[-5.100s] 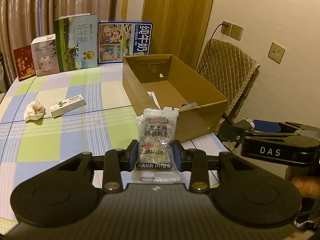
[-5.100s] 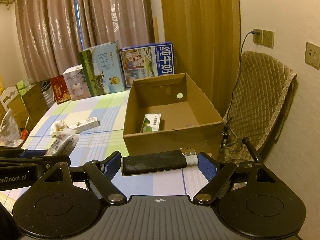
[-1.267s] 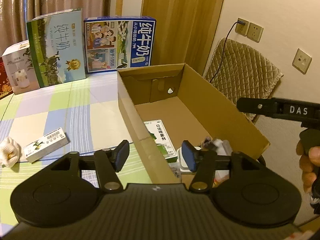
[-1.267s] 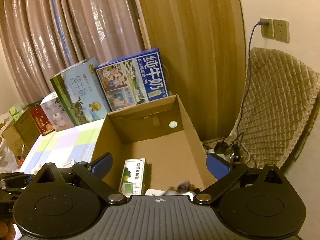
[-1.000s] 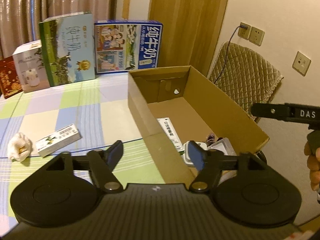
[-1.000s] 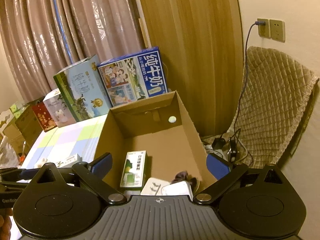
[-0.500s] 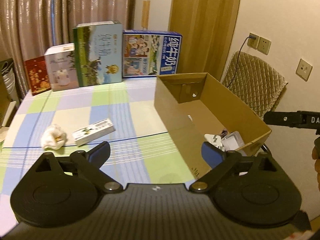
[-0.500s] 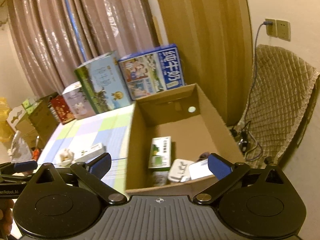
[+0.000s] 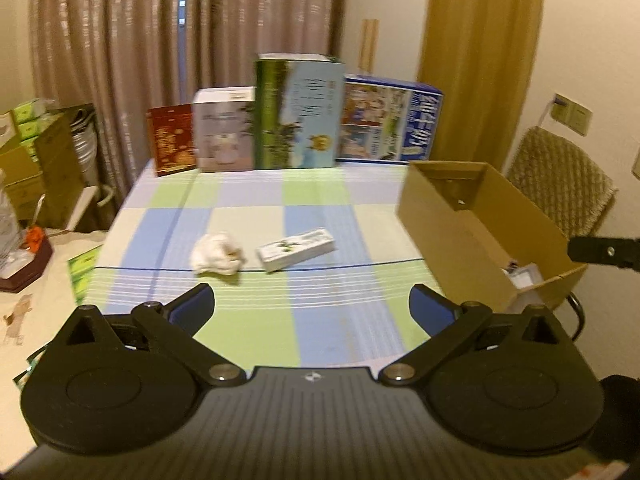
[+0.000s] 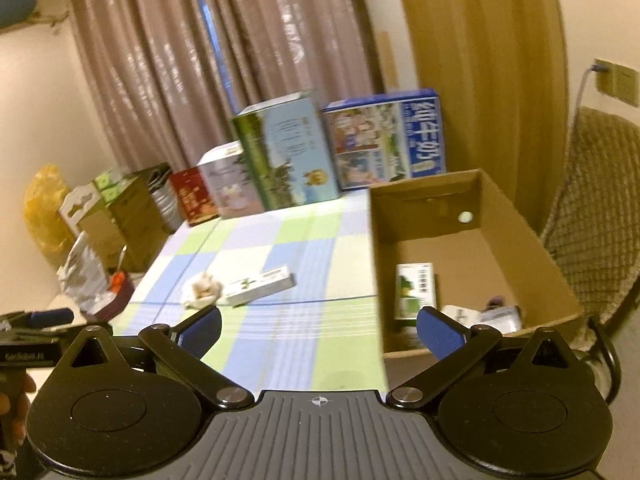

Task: Organize objects
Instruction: 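Move both open tools back over the towel and medicine box, then grasp the white towel with the left tool while the right tool grasps the medicine box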

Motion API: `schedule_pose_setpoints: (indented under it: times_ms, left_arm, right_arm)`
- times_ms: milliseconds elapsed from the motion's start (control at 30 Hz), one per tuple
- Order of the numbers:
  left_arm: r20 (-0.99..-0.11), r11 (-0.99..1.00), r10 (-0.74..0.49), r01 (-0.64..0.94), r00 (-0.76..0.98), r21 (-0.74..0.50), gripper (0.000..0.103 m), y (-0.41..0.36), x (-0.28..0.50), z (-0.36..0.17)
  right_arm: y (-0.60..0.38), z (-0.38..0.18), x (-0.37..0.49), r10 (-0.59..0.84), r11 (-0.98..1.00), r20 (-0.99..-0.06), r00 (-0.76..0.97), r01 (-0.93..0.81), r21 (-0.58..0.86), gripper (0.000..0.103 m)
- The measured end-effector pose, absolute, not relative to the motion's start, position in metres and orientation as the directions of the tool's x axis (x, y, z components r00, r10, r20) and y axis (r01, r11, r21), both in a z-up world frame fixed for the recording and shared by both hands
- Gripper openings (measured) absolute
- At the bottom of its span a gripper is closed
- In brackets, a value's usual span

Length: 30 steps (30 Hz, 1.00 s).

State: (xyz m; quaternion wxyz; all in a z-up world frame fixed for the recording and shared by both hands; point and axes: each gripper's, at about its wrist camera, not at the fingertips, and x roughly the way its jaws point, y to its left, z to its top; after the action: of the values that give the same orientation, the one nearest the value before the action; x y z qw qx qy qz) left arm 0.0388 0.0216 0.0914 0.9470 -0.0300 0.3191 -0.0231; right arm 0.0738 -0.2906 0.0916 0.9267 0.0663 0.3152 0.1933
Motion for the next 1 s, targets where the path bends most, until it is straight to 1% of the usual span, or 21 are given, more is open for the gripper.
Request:
schedule_pose_setpoints:
  times_ms: [233, 500, 833, 967, 1000]
  left_arm:
    - [-0.621, 0.997, -0.030, -0.019, 0.783, -0.072, 0.102, 0.053, 0.039, 0.080]
    - [-0.656, 0.998, 0.010, -0.050, 0.754, -0.042, 0.102, 0.074, 0.054, 0.051]
    - [-0.685, 0.996, 0.036, -0.084, 0.728, -0.038, 0.102, 0.101, 0.101, 0.015]
    - [-0.688, 0.992, 0.048, -0.117, 0.724, -0.053, 0.102, 0.112, 0.126, 0.002]
    - [-0.688, 0.990, 0.054, -0.130, 0.724, -0.059, 0.102, 0.116, 0.133, -0.002]
  right_arm:
    - [-0.253, 0.082, 0.077, 0.439, 0.897, -0.567, 0.697, -0.378, 0.231, 0.101]
    - [-0.216, 0.052, 0.099, 0.463, 0.883, -0.582, 0.668, -0.407, 0.235, 0.101]
    - [-0.174, 0.014, 0.153, 0.465, 0.882, -0.611, 0.641, -0.395, 0.257, 0.101]
    - [-0.157, -0.003, 0.178, 0.468, 0.881, -0.629, 0.621, -0.380, 0.280, 0.100]
    - [-0.152, -0.008, 0.185, 0.468, 0.881, -0.635, 0.614, -0.381, 0.280, 0.099]
